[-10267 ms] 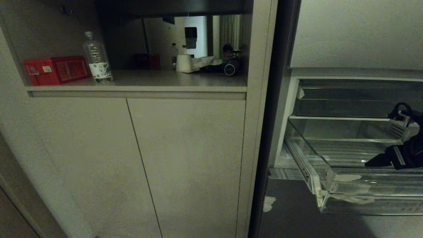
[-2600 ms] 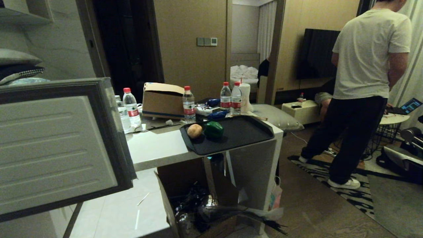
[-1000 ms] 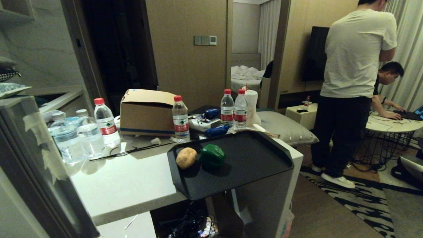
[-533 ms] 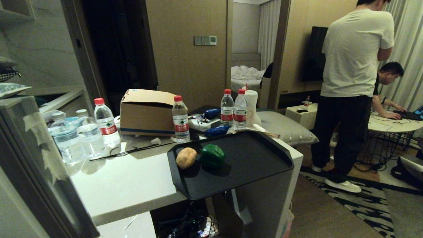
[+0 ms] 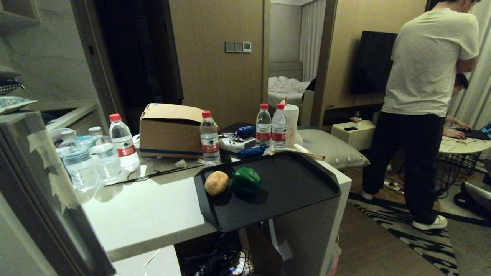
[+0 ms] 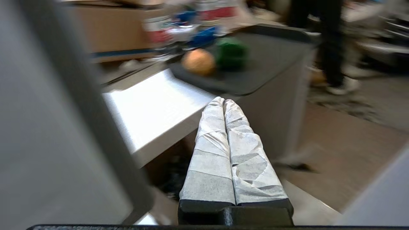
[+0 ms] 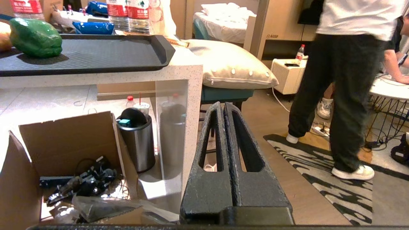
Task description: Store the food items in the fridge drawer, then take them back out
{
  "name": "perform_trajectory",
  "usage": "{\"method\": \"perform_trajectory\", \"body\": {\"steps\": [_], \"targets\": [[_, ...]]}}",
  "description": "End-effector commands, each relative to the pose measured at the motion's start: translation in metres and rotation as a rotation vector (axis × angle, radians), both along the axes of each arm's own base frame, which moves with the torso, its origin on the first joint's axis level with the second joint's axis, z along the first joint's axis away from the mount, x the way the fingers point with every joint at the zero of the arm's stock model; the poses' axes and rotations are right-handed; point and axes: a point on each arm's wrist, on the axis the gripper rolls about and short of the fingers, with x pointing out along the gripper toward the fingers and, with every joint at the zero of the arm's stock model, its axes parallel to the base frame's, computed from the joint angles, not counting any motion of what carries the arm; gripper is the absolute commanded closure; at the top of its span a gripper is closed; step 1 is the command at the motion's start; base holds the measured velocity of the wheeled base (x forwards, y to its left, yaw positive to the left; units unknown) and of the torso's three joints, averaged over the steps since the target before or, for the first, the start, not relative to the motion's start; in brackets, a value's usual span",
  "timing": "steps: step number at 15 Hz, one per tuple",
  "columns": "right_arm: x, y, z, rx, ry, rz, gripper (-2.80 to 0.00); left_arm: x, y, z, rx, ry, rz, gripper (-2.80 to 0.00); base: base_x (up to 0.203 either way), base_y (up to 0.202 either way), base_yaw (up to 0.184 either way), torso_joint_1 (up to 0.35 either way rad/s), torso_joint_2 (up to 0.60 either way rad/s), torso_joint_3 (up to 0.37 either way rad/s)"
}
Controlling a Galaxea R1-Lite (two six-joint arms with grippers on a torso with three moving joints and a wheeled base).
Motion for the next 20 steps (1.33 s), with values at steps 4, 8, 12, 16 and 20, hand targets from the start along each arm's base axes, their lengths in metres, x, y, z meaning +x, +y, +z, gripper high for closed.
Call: {"method": "perform_trajectory", "body": {"steps": [4,8,12,16,20], "targets": [[0.002,0.0,-0.008,-0.001,0.029,-0.001,0.0,0.092,-0.007,0.021,0.049,0.276,-0.21,0.0,0.0,0.0,0.0,0.0,0.0,0.0],[0.002,0.0,-0.008,0.003,0.029,-0.002,0.0,0.148,-0.04,0.015,0.136,0.28,-0.278,0.0,0.0,0.0,0.0,0.0,0.0,0.0],[0.002,0.0,-0.008,0.003,0.028,-0.002,0.0,0.151,-0.075,0.016,0.18,0.196,-0.223,0.0,0.0,0.0,0.0,0.0,0.0,0.0],[0.002,0.0,-0.008,0.001,0.029,-0.001,0.0,0.147,-0.091,0.016,0.197,0.188,-0.258,0.0,0.0,0.0,0.0,0.0,0.0,0.0],[0.002,0.0,-0.008,0.006,0.029,-0.002,0.0,0.162,-0.115,0.013,0.231,0.204,-0.23,0.0,0.0,0.0,0.0,0.0,0.0,0.0]]}}
